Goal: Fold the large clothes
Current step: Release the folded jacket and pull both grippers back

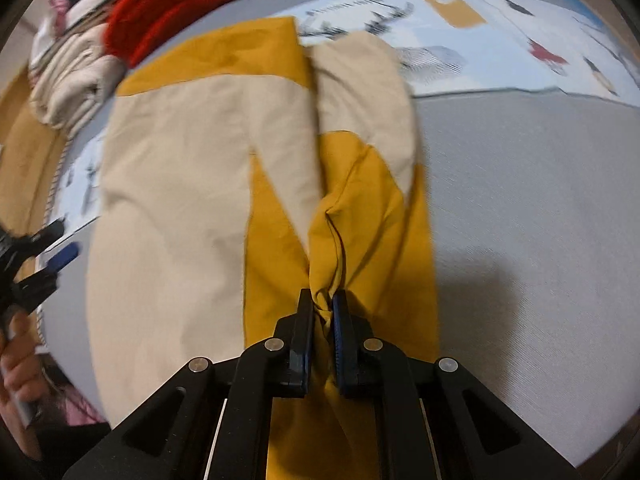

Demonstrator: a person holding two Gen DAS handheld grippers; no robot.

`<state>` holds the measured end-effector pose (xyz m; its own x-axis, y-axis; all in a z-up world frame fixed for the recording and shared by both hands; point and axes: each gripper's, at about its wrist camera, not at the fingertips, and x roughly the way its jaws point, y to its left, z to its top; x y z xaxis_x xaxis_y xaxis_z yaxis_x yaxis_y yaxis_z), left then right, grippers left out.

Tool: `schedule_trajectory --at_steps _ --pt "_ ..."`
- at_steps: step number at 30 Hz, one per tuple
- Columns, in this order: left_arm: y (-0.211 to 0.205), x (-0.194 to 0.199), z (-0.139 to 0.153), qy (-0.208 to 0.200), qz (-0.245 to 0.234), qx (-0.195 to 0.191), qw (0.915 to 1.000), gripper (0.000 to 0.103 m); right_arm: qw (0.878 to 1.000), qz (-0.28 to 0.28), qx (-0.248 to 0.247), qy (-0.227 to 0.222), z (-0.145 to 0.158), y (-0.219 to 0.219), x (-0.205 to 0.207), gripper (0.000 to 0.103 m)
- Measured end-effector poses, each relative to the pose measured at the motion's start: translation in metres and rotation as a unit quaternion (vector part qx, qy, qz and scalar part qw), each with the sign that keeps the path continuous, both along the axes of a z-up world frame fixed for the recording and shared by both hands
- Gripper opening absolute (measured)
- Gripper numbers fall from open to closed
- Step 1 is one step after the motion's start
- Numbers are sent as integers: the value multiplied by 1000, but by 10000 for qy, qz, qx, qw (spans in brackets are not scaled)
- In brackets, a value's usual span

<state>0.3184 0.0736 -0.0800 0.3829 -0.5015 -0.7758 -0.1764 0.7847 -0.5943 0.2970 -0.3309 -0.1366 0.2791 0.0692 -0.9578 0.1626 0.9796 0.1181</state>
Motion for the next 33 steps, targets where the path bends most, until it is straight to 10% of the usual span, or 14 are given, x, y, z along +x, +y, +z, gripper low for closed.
schedule_trajectory --at_steps 8,23,27,33 --pt "-52 -29 -15 238 -1070 1720 9790 45 9993 -166 -286 -160 18 -16 -37 23" --pt "-52 -108 -14 266 -1240 2723 9538 60 9902 228 -1096 838 7 -22 -101 47" --pt "-55 -140 3 -51 -994 3121 9448 61 9917 -204 -1263 77 39 -30 -135 47" --pt "-81 -196 44 -1016 -560 3346 9352 92 9805 -151 -1371 -1399 97 -4 -210 50"
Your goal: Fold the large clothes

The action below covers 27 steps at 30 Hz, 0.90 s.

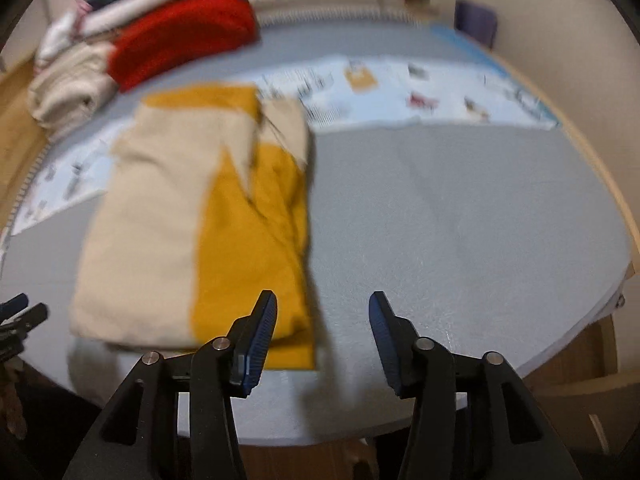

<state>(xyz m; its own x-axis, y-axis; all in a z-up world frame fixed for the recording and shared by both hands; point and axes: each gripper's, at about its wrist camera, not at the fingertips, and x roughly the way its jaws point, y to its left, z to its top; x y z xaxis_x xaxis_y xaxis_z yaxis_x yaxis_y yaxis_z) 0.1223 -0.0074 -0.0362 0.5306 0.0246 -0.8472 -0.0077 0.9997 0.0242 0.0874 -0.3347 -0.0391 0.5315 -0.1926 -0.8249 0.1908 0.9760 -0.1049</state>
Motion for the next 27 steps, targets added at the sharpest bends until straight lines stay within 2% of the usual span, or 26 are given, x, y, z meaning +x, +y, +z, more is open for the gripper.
schedule_trajectory --at_steps 2,3,4,8,11,14,27 --pt "-14 -15 9 -210 -61 61 9997 95 9990 207 -138 -372 18 16 -28 60" --pt "-19 -22 14 -307 -69 70 9995 95 9983 230 -242 -479 24 26 -38 71" --pt "-25 -30 18 -385 -58 66 9992 95 9975 248 -318 -573 29 31 -49 76" --pt "-41 -56 29 -537 125 -155 9984 101 9963 345 -287 -735 39 54 -79 78" --pt "-55 -70 29 -507 152 -278 9982 101 9957 376 -334 -774 42 70 -90 80" --pt "-63 -68 26 -501 76 -328 9982 101 9956 463 -367 -734 36 73 -85 80" --pt "-62 -49 14 -384 270 -610 9970 101 9955 671 -305 -596 16 91 -59 80"
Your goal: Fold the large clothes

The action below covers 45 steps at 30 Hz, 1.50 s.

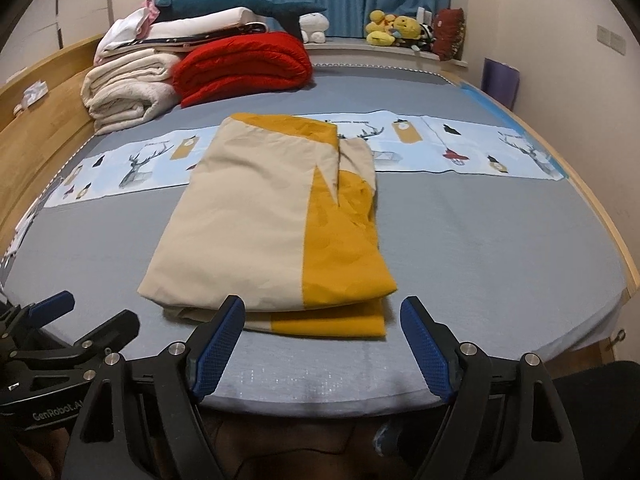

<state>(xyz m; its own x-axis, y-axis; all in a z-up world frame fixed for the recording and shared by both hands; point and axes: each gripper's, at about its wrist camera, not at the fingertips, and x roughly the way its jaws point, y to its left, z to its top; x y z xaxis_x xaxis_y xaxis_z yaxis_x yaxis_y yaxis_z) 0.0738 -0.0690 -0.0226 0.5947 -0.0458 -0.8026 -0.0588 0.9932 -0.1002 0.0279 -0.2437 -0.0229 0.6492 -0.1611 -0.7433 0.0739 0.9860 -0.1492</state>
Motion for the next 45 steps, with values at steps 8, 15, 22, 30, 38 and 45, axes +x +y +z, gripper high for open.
schedule_trajectory --at_steps 8,15,22,30,38,45 --pt "-1 -3 1 -39 -30 37 10000 101 9998 167 -113 8 -5 9 0 80" --pt "1 -3 0 -18 -49 10 10000 101 9997 177 -138 -5 -4 10 0 80" --pt "1 -2 0 -26 -63 21 10000 101 9998 175 -135 -2 -4 9 0 80" --pt "1 -2 0 -33 -72 25 10000 101 9997 187 -136 -2 -4 8 0 80" --pt "0 -2 0 -25 -76 18 10000 101 9997 184 -134 1 -5 9 0 80" --pt "0 -2 -1 -18 -89 -8 10000 101 9997 189 -135 2 -5 8 0 80"
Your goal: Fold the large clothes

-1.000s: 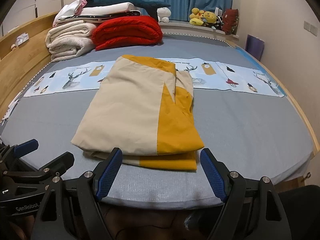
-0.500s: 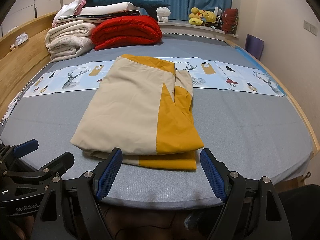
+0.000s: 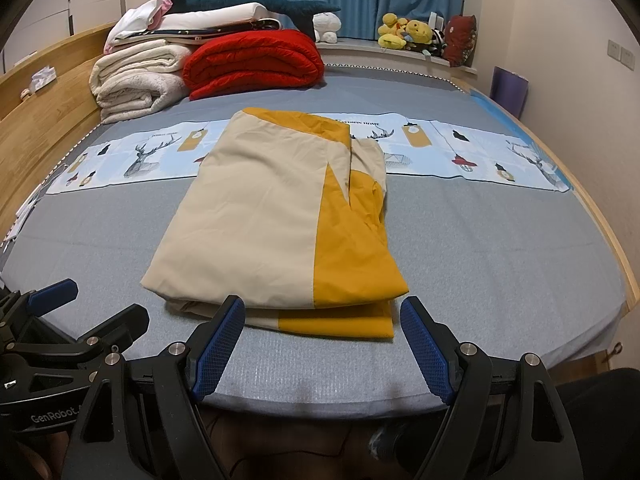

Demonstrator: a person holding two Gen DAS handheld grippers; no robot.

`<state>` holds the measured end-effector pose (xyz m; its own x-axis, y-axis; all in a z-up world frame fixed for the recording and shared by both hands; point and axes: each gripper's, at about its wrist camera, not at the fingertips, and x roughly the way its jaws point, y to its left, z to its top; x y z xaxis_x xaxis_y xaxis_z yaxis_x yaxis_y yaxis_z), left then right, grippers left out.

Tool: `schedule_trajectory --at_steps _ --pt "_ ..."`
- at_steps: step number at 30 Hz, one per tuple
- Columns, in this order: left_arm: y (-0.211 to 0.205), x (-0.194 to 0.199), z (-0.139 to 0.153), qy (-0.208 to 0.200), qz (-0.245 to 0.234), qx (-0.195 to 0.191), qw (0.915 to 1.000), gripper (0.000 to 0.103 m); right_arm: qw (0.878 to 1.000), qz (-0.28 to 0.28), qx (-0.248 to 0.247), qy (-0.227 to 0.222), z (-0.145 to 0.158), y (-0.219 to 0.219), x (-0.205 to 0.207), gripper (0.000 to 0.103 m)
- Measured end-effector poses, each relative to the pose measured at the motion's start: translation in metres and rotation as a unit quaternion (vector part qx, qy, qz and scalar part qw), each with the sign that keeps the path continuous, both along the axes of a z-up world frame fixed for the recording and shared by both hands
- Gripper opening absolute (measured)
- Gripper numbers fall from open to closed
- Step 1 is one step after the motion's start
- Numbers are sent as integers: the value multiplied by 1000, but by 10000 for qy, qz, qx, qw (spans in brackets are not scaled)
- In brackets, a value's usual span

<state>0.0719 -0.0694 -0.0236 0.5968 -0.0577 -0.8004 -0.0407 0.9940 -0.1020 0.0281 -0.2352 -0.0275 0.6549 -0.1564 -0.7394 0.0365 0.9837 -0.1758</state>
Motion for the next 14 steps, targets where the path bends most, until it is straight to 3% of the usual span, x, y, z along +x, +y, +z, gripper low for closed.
schedule_trajectory --at_steps 14 --pt "-2 -1 -1 -1 -25 -22 10000 101 10000 -6 -1 9 0 0 0 80"
